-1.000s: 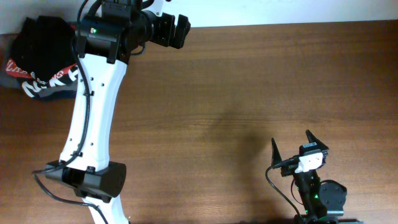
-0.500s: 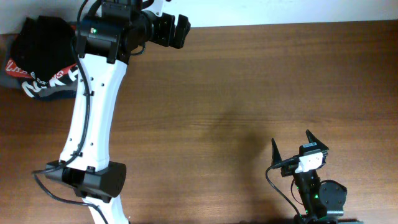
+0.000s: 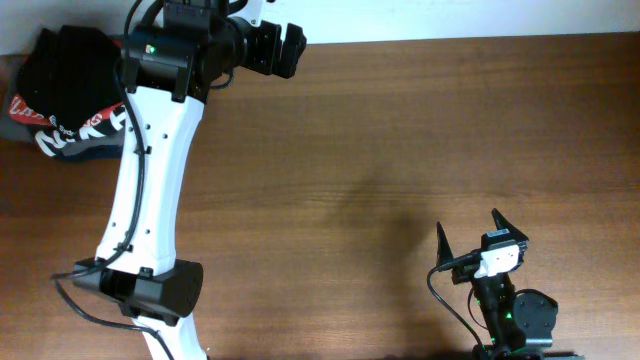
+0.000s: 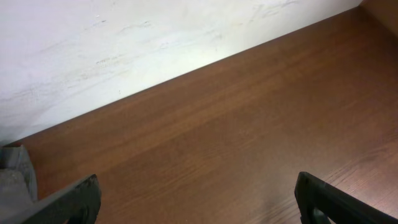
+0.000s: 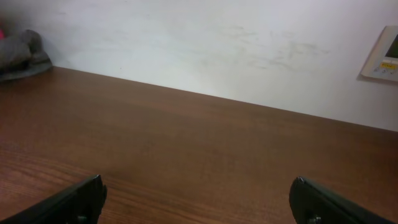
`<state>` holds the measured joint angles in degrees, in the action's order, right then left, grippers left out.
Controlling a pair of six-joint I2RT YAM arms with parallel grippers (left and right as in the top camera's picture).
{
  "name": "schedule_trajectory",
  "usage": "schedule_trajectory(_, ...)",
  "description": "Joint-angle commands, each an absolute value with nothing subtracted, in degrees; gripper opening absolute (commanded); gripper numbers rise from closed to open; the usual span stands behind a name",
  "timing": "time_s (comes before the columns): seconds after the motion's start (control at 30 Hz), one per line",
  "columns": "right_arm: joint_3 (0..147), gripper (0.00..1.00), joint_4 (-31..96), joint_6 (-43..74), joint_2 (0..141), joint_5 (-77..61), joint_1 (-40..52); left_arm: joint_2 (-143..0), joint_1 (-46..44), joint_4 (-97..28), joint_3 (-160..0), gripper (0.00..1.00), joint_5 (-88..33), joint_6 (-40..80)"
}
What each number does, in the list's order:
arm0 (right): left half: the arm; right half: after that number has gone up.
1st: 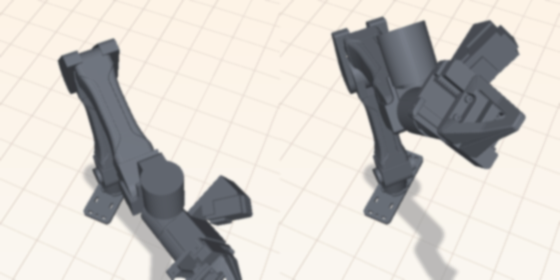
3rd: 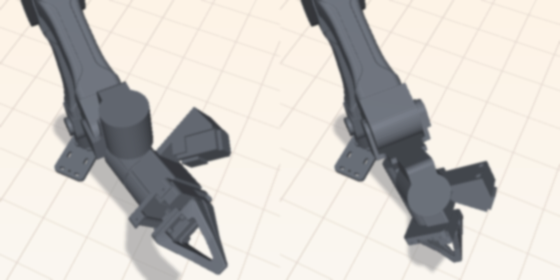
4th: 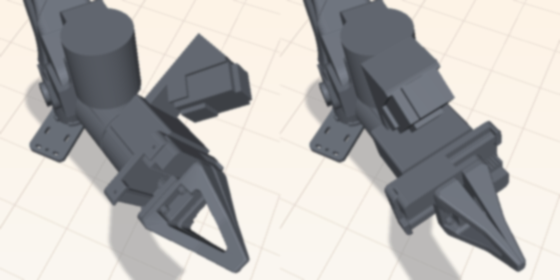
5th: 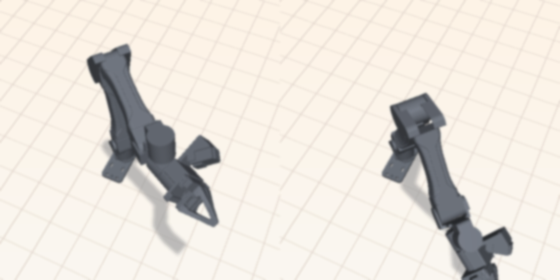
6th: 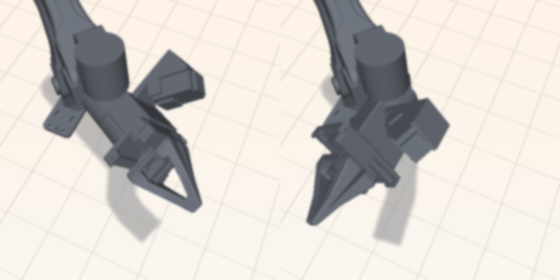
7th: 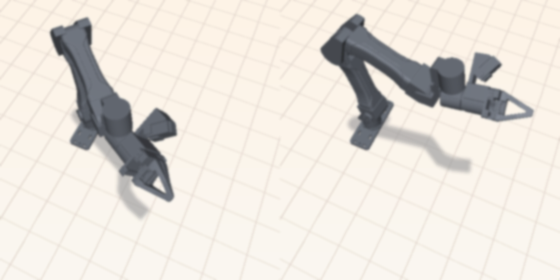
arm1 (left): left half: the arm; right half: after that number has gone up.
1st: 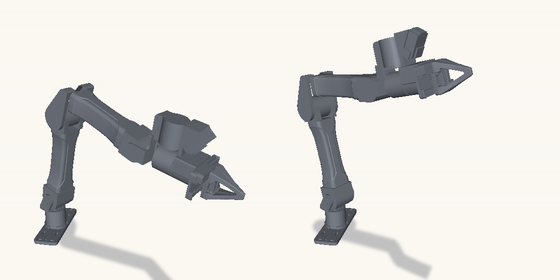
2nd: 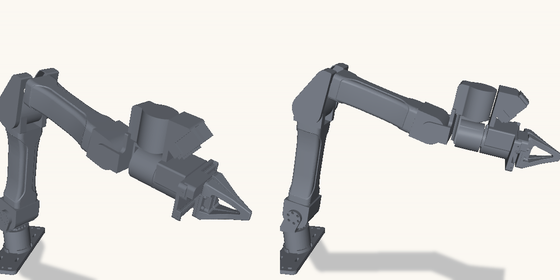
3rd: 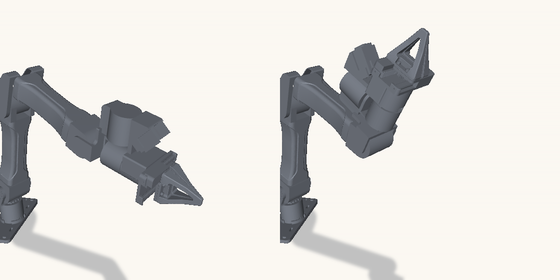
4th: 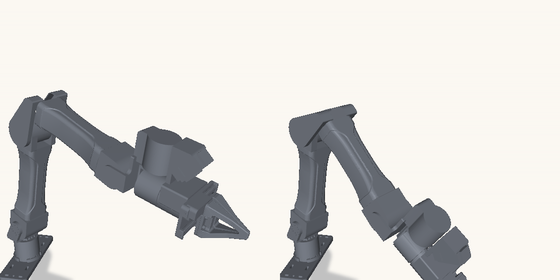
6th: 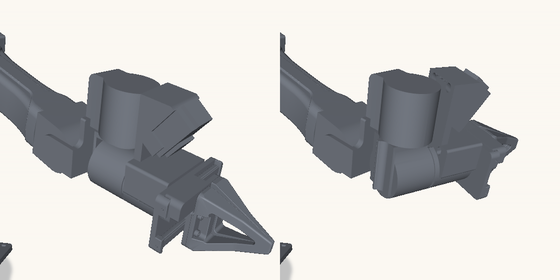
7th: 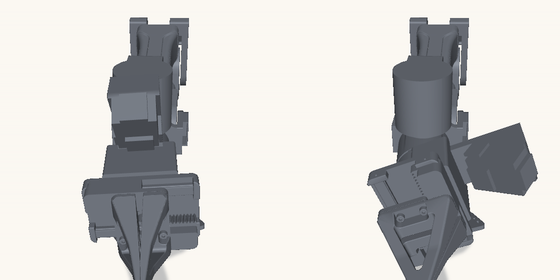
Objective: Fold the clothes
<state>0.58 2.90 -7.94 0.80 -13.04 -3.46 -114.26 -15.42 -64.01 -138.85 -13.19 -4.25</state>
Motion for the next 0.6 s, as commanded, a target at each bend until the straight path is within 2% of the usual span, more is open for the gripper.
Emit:
schedule_trajectory(0.0, 0.3, 0.99, 3.2, -8.1, 0.3, -13.5, -2.9, -114.4, -15.6, -63.9, -138.8, 0.99, -13.0, -3.7)
schedule_trajectory(0.4, 0.3, 0.99, 3.2, -8.1, 0.3, -13.5, -2.9, -114.4, -15.6, -64.2, -138.8, 0.99, -13.0, -3.7)
schedule_trajectory(0.53, 0.3, 0.99, 3.2, -8.1, 0.3, -13.5, -2.9, -114.4, -15.6, -69.3, -138.8, 0.99, -10.5, -3.7)
schedule_trajectory(0.57, 0.3, 0.99, 3.2, -8.1, 0.3, -13.5, -2.9, -114.2, -15.6, -74.4, -138.8, 0.99, -7.2, -3.7)
